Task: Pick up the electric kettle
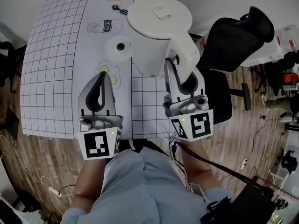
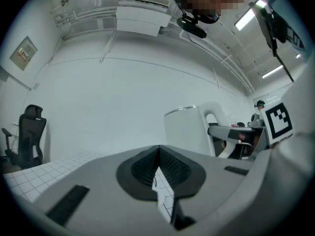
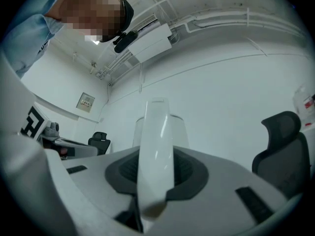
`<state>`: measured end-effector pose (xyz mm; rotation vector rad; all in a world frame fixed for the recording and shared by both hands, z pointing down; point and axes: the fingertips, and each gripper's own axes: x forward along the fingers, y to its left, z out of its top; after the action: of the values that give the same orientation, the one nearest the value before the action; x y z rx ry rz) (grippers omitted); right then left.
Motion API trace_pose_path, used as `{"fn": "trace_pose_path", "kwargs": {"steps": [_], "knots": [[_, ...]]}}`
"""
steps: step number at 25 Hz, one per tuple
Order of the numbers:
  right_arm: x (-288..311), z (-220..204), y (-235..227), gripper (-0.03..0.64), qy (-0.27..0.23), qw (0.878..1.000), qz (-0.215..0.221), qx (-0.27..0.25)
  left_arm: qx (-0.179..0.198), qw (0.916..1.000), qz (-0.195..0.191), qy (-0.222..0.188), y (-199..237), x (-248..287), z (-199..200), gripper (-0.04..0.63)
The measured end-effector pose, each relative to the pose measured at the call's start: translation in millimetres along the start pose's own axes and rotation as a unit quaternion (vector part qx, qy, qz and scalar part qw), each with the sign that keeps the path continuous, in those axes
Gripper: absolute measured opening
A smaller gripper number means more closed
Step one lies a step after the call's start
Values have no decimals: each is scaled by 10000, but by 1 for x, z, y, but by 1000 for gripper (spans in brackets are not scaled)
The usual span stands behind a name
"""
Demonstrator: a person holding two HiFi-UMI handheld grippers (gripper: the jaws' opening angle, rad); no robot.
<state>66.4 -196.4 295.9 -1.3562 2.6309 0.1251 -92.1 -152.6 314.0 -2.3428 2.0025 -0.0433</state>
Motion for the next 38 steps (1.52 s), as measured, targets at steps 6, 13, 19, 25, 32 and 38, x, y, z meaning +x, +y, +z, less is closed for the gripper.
{"fn": "trace_pose_path", "kwargs": {"steps": [6, 13, 19, 25, 32, 38], "knots": [[-5, -37, 21, 91, 290, 9993, -49, 231, 68, 9997, 61, 246, 21, -14, -14, 0], [-4, -84, 18, 91, 637, 9972, -151, 359, 156, 9984, 39, 548, 22, -10, -36, 0], [-6, -108, 16, 92, 742, 9962, -228, 389, 136, 9975, 36, 692, 27, -6, -47, 0], [-19, -117, 17, 98, 726, 9966, -174, 337, 135, 9970, -79, 759, 18, -3, -50, 0], [-37, -125, 22, 104, 771, 9961, -223, 370, 220, 9975, -200, 641, 8, -3, -40, 0], [-50, -135, 23, 106, 882, 9954, -272, 262, 290, 9974, -293, 586, -5, -7, -34, 0]]}}
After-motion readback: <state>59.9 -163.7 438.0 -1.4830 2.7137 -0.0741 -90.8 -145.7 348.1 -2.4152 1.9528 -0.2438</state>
